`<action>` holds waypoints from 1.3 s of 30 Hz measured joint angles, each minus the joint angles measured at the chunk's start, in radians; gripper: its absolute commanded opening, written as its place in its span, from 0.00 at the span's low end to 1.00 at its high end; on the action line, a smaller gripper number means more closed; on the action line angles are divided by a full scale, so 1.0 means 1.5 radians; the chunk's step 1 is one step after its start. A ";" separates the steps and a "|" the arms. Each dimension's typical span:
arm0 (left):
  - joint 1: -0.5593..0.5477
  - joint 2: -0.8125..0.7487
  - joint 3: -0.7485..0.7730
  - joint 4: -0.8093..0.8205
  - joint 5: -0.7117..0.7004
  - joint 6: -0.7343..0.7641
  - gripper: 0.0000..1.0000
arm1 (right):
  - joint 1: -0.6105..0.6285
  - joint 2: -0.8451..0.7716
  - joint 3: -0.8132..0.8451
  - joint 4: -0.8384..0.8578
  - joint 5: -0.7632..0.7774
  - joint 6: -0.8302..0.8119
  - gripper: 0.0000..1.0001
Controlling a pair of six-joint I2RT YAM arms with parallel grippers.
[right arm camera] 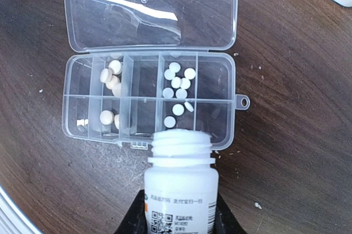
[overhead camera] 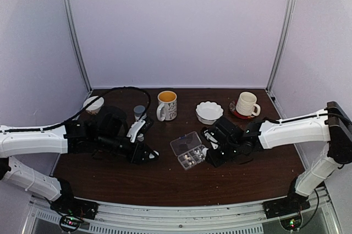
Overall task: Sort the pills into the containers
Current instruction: Close the lid of the pill bottle.
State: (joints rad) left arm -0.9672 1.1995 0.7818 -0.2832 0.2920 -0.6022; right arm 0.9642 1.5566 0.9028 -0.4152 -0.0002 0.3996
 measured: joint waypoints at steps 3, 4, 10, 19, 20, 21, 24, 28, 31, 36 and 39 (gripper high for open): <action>0.000 0.000 0.000 0.000 0.000 0.000 0.00 | 0.000 -0.013 -0.026 0.028 0.001 -0.005 0.00; 0.000 0.000 0.000 0.000 0.000 0.000 0.00 | 0.000 -0.014 -0.027 0.031 0.001 -0.006 0.00; 0.000 0.000 0.000 0.000 0.000 0.000 0.00 | 0.000 -0.036 -0.082 0.127 0.001 -0.021 0.00; 0.000 0.003 0.013 -0.002 0.004 0.000 0.00 | 0.000 -0.143 -0.197 0.290 -0.001 -0.055 0.00; 0.000 0.004 0.018 -0.002 0.006 0.000 0.00 | 0.001 -0.162 -0.209 0.307 -0.001 -0.058 0.00; 0.000 0.005 0.022 -0.002 0.009 -0.001 0.00 | 0.001 -0.184 -0.223 0.330 -0.001 -0.062 0.00; 0.000 0.009 0.037 0.000 0.020 -0.007 0.00 | 0.002 -0.243 -0.260 0.388 -0.003 -0.075 0.00; 0.000 0.015 0.056 0.001 0.035 -0.012 0.00 | 0.003 -0.305 -0.294 0.454 -0.016 -0.096 0.00; 0.000 0.020 0.076 0.000 0.047 -0.017 0.00 | 0.004 -0.345 -0.301 0.497 -0.035 -0.122 0.01; 0.000 0.021 0.096 0.004 0.062 -0.028 0.00 | 0.005 -0.413 -0.320 0.594 -0.076 -0.171 0.02; 0.000 0.020 0.096 0.007 0.067 -0.035 0.00 | 0.005 -0.432 -0.342 0.656 -0.088 -0.191 0.02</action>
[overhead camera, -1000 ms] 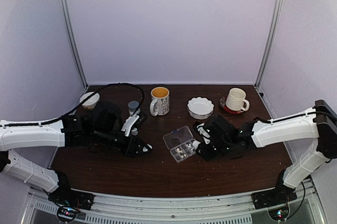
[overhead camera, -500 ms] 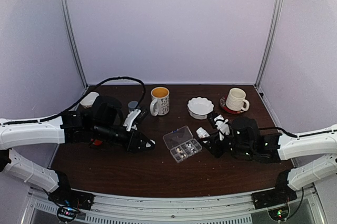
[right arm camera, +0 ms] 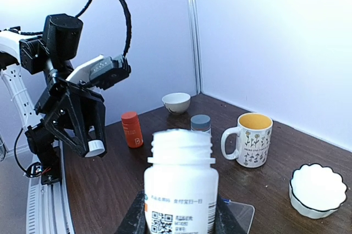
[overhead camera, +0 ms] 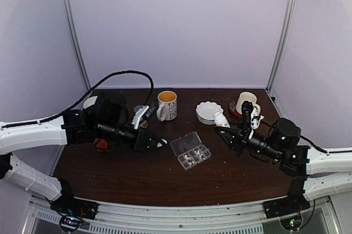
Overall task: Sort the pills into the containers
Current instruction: Close the lid of the pill bottle.
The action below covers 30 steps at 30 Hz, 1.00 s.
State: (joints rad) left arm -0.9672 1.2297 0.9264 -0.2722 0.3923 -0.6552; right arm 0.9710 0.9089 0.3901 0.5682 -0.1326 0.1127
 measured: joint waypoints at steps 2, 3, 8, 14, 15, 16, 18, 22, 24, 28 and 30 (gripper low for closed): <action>0.000 -0.001 0.000 0.002 0.004 -0.005 0.00 | 0.000 -0.004 -0.006 0.024 -0.006 -0.006 0.02; 0.000 -0.001 0.000 0.002 0.004 -0.006 0.00 | 0.000 -0.006 -0.006 0.036 -0.008 -0.006 0.01; 0.000 -0.001 0.000 0.002 0.006 -0.012 0.00 | 0.000 -0.005 -0.020 0.156 -0.004 0.002 0.00; 0.000 -0.001 0.002 0.002 0.008 -0.018 0.00 | 0.003 0.070 -0.040 0.327 0.017 0.035 0.00; 0.000 -0.001 0.002 0.002 0.008 -0.018 0.00 | 0.010 0.077 -0.037 0.330 0.025 0.031 0.00; 0.000 -0.001 0.002 0.002 0.008 -0.019 0.00 | 0.020 0.079 -0.033 0.322 0.034 0.021 0.00; 0.000 -0.001 0.002 0.002 0.008 -0.021 0.00 | 0.048 0.079 -0.013 0.288 0.067 -0.006 0.00; 0.000 -0.004 0.002 0.002 0.008 -0.023 0.00 | 0.065 0.058 -0.033 0.328 0.125 -0.003 0.00; 0.000 -0.006 0.002 0.002 0.007 -0.023 0.00 | 0.062 0.050 -0.045 0.352 0.119 0.004 0.00; 0.000 -0.007 0.002 0.002 0.008 -0.024 0.00 | 0.064 0.047 0.033 0.248 0.071 0.002 0.00; 0.000 -0.007 0.002 0.002 0.008 -0.024 0.00 | 0.068 0.026 0.057 0.207 0.093 0.003 0.00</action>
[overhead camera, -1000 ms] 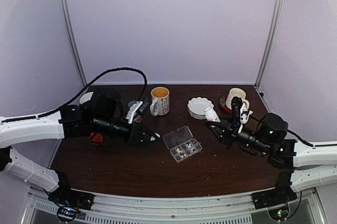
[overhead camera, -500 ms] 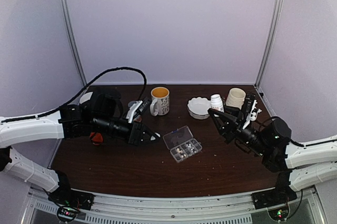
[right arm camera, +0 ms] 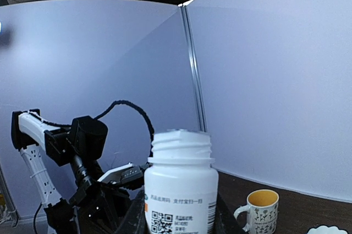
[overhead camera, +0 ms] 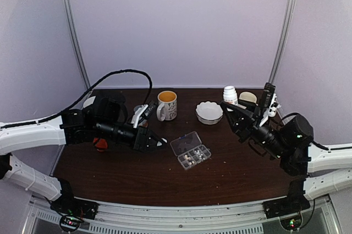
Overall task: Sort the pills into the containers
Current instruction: Close the lid of the pill bottle.
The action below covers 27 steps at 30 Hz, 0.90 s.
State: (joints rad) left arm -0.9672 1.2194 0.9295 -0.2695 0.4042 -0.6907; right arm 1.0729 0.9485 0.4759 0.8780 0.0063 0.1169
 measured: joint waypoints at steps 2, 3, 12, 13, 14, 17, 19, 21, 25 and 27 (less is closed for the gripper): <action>0.000 0.000 0.000 0.000 0.000 0.000 0.00 | -0.001 -0.036 -0.023 0.007 0.019 -0.001 0.00; 0.000 0.000 0.000 0.001 0.000 0.000 0.00 | -0.002 -0.048 -0.036 0.011 0.019 -0.001 0.00; 0.000 -0.001 0.008 0.021 0.022 -0.016 0.00 | 0.003 -0.016 -0.017 -0.112 -0.097 -0.023 0.00; 0.000 -0.001 0.017 0.024 0.030 -0.021 0.00 | 0.004 -0.013 -0.016 -0.123 -0.108 -0.024 0.00; 0.000 -0.001 0.029 0.026 0.037 -0.026 0.00 | 0.006 -0.009 -0.011 -0.138 -0.117 -0.026 0.00; 0.000 -0.001 0.064 0.045 0.064 -0.041 0.00 | 0.016 0.003 0.012 -0.180 -0.142 -0.034 0.00; 0.000 -0.001 0.081 0.070 0.084 -0.058 0.00 | 0.030 0.014 0.034 -0.207 -0.153 -0.044 0.00; 0.000 -0.001 0.086 0.106 0.111 -0.080 0.00 | 0.047 0.027 0.059 -0.232 -0.160 -0.054 0.00; 0.000 0.008 0.086 0.161 0.153 -0.127 0.00 | 0.079 0.051 0.095 -0.266 -0.161 -0.078 0.00; 0.000 0.013 0.086 0.177 0.163 -0.143 0.00 | 0.093 0.066 0.111 -0.281 -0.159 -0.089 0.00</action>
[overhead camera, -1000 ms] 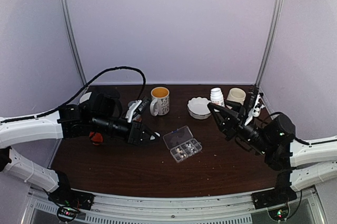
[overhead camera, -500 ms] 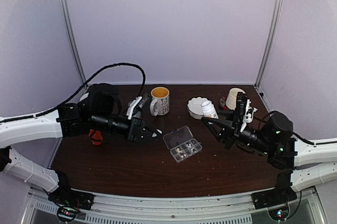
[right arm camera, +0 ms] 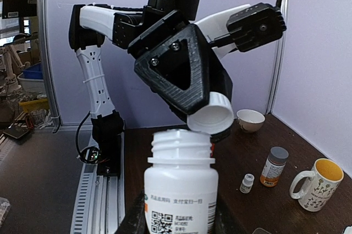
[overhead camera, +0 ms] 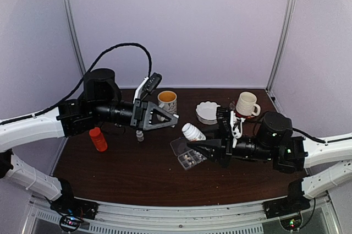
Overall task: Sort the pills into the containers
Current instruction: Close the lid of the pill bottle.
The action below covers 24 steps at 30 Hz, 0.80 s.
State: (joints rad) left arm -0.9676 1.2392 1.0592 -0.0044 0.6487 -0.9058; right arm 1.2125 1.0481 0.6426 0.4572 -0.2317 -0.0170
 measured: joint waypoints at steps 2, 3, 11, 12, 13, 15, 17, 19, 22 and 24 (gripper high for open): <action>-0.001 0.004 0.000 0.011 0.009 -0.015 0.00 | 0.010 0.019 0.020 -0.013 0.004 -0.010 0.00; -0.001 0.005 0.000 0.016 0.012 -0.021 0.00 | 0.012 0.027 0.028 -0.016 0.005 -0.013 0.00; -0.016 0.008 0.000 0.048 0.025 -0.051 0.00 | 0.017 0.052 0.046 -0.025 0.027 -0.033 0.00; -0.019 0.008 0.000 0.049 0.027 -0.053 0.00 | 0.017 0.052 0.046 -0.026 0.030 -0.035 0.00; -0.020 0.008 0.000 0.051 0.028 -0.054 0.00 | 0.017 0.052 0.046 -0.026 0.033 -0.037 0.00; -0.023 0.009 0.000 0.054 0.030 -0.056 0.00 | 0.017 0.052 0.047 -0.028 0.037 -0.039 0.00; -0.023 0.009 0.000 0.055 0.032 -0.057 0.00 | 0.017 0.052 0.047 -0.029 0.038 -0.040 0.00; -0.023 0.010 0.000 0.055 0.032 -0.056 0.00 | 0.017 0.052 0.047 -0.030 0.040 -0.041 0.00; -0.023 0.010 0.000 0.054 0.032 -0.055 0.00 | 0.017 0.052 0.047 -0.031 0.040 -0.042 0.00; -0.023 0.010 0.000 0.054 0.032 -0.053 0.00 | 0.017 0.049 0.047 -0.033 0.040 -0.042 0.00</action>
State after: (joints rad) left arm -1.0027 1.2549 1.0588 0.0769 0.6964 -0.9859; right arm 1.2385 1.1217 0.7132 0.4084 -0.1715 -0.0799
